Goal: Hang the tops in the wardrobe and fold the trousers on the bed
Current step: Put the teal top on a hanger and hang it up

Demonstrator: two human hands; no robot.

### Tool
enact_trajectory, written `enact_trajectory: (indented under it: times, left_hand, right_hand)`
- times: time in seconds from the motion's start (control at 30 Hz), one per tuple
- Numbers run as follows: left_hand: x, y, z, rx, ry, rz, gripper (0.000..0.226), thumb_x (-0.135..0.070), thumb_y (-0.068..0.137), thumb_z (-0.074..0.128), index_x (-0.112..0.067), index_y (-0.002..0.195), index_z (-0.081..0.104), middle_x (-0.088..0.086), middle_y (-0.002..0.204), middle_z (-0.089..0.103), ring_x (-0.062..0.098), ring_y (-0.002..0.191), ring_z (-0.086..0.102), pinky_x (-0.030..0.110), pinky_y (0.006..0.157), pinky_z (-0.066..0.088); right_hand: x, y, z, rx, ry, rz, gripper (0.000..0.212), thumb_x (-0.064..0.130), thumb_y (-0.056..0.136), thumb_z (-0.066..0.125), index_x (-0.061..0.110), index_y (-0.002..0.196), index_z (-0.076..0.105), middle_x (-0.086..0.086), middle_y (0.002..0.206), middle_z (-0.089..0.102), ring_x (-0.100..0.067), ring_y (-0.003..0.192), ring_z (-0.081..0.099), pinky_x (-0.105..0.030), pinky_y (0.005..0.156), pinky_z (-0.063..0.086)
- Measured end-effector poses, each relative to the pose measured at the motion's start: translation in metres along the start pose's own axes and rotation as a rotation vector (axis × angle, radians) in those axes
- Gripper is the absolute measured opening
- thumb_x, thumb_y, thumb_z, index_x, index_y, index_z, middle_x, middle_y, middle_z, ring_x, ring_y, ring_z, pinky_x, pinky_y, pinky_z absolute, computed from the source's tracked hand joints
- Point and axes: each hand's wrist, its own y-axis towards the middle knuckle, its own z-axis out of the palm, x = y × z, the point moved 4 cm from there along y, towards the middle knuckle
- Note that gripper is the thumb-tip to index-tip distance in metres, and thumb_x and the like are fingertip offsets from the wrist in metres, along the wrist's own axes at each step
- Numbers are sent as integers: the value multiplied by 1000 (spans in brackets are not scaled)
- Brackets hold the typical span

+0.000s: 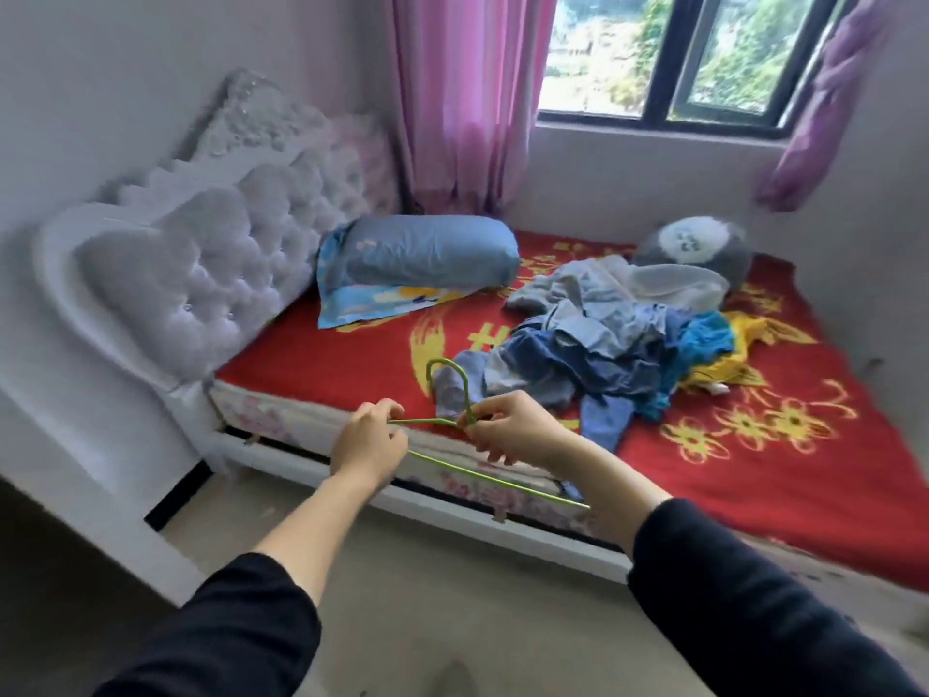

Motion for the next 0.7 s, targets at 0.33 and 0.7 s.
enact_trajectory:
  times: [0.33,0.7]
  left_hand:
    - [-161,120,186,353,-9,217,37,-19,84,52,-22,120,57,6,122,55,24,116,50,36,94,45]
    - [-286,235,336,609,72,308,37,-15,82,50,-20,118,59,9,114,55,27,111,52,35,93,44]
  right_hand:
    - [-152,53,-177,-297,88,272,16,11,87,59,12,93,73,0,61,59,-8,46,51,-16,41,38]
    - [-279,104,-316,-603,179,521,10,13,85,64,18,76,61,-4,62,60,-15,51,54,-29,54,44]
